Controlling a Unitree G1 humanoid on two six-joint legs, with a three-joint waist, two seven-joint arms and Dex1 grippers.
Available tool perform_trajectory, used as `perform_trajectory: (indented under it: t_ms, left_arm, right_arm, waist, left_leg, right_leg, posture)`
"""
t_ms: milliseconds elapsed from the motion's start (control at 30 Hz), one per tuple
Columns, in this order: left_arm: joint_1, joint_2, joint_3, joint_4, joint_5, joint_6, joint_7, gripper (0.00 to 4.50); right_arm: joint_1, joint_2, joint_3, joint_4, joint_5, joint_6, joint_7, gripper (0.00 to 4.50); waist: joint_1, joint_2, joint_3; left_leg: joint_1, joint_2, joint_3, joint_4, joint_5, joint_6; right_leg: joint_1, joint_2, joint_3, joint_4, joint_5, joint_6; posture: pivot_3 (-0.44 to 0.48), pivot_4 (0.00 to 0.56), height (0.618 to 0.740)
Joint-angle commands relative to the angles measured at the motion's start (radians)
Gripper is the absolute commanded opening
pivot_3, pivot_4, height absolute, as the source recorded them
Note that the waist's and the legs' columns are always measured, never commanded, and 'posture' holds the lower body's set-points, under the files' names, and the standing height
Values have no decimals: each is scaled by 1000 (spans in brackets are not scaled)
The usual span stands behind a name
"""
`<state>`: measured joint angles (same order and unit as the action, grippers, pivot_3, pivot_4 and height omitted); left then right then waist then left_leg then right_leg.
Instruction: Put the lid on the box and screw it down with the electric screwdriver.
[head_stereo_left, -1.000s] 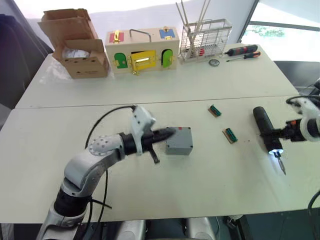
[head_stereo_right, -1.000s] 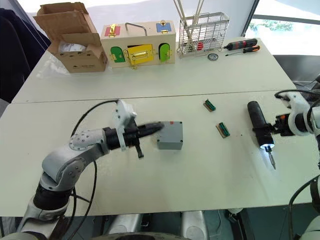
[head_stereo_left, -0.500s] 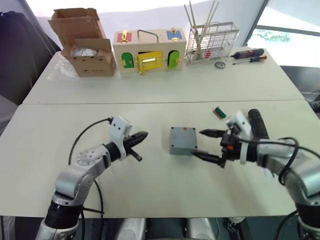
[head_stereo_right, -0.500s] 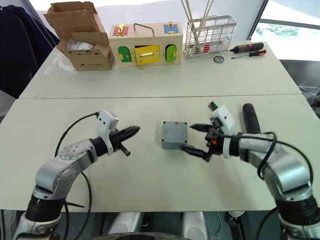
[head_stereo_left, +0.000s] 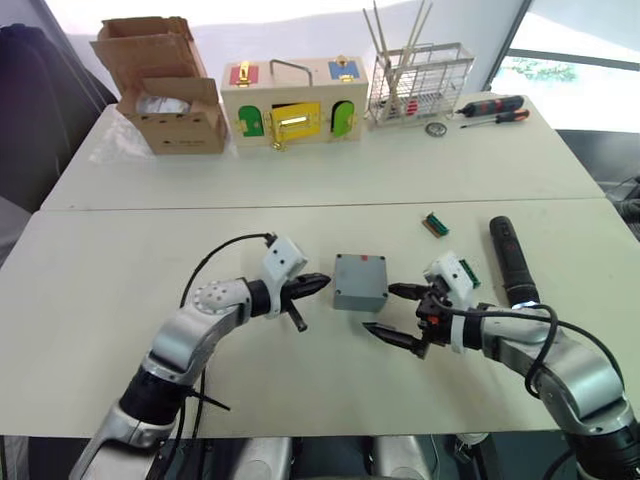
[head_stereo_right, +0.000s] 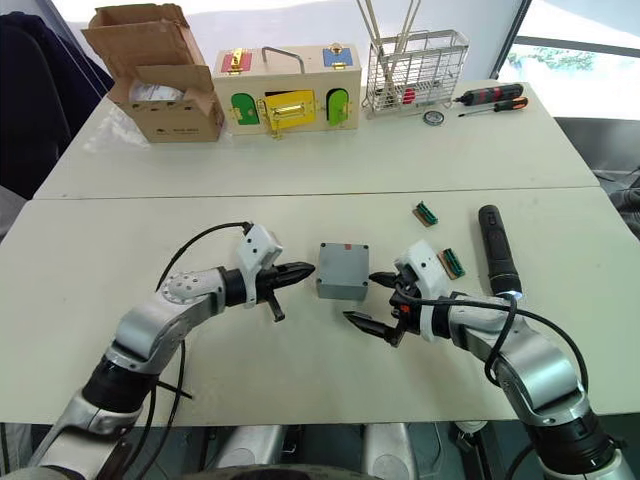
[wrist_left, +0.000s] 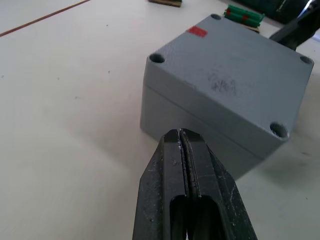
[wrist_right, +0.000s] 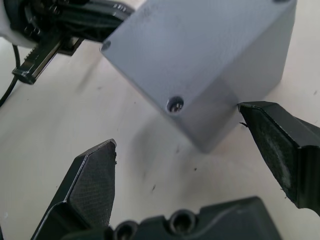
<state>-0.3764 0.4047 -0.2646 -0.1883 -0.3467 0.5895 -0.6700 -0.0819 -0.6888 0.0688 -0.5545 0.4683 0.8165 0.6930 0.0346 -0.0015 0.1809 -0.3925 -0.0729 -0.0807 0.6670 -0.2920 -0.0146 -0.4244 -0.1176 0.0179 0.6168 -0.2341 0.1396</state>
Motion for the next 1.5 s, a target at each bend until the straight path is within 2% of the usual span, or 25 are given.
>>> perform_trajectory:
  t_ms: [33, 300, 367, 500, 700, 900, 1133, 1333, 1500]
  left_arm:
    - [-33, -25, -14, 35, 25, -60, -29, 0]
    - [-69, -72, 15, 162, 85, -163, -38, 0]
    - [-71, -65, 33, 180, 102, -174, -25, 0]
    - [-11, -10, 80, 106, 91, -133, -20, 0]
    - [125, 76, 95, -131, -5, 11, -82, 0]
    - [173, 78, 55, -236, -40, 98, -77, 0]
    - [162, 48, 27, -223, -30, 107, -48, 0]
    - [135, 33, 21, -162, 11, 58, -28, 0]
    - [112, 4, 20, -104, 45, 1, -8, 0]
  right_arm:
    - [6, 15, 12, -88, 46, 40, -11, 4433]
    - [16, 3, 1, -154, 81, 103, -32, 4433]
    - [12, -34, -9, -157, 65, 92, -20, 4433]
    - [2, -160, -43, -56, -64, -97, 43, 4433]
    - [-90, -209, -18, 198, -161, -429, 229, 4433]
    - [-281, -155, 79, 486, -239, -657, 397, 4433]
    - [-404, -86, 183, 676, -311, -832, 556, 4433]
    - [-421, -38, 200, 681, -313, -846, 595, 4433]
    - [-347, -57, 181, 570, -290, -760, 592, 4433]
  waist:
    - [0, 0, 0]
    - [2, 0, 0]
    - [2, 0, 0]
    - [-4, 0, 0]
    - [-23, 0, 0]
    - [-27, 0, 0]
    - [-26, 0, 0]
    - [-23, 0, 0]
    - [-22, 0, 0]
  left_leg:
    - [0, 0, 0, 0, 0, 0]
    - [0, 0, 0, 0, 0, 0]
    - [0, 0, 0, 0, 0, 0]
    - [0, -1, 1, 1, 0, 1]
    - [0, 1, 1, 0, 0, 0]
    - [1, 1, 1, 0, 0, 0]
    - [1, 1, 1, 0, 0, 0]
    - [1, 1, 1, 0, 1, -1]
    - [1, 1, 0, 0, 1, -1]
  right_leg:
    - [0, 0, 0, 0, 0, 0]
    - [0, 0, 0, 0, 0, 0]
    - [0, 0, 0, 0, 0, 0]
    - [0, 0, 0, 0, 0, 0]
    - [0, 0, 0, 0, 0, 1]
    - [0, 0, 0, 1, 0, 1]
    - [0, 0, 0, 0, 0, 0]
    - [0, 0, 0, 1, 0, 0]
    - [0, -1, 0, 1, 0, 0]
  posture:
    - [0, 150, 734]
    - [0, 150, 734]
    - [0, 150, 734]
    - [0, 150, 734]
    - [0, 150, 734]
    - [0, 150, 734]
    - [0, 150, 734]
    - [0, 150, 734]
    - [0, 150, 734]
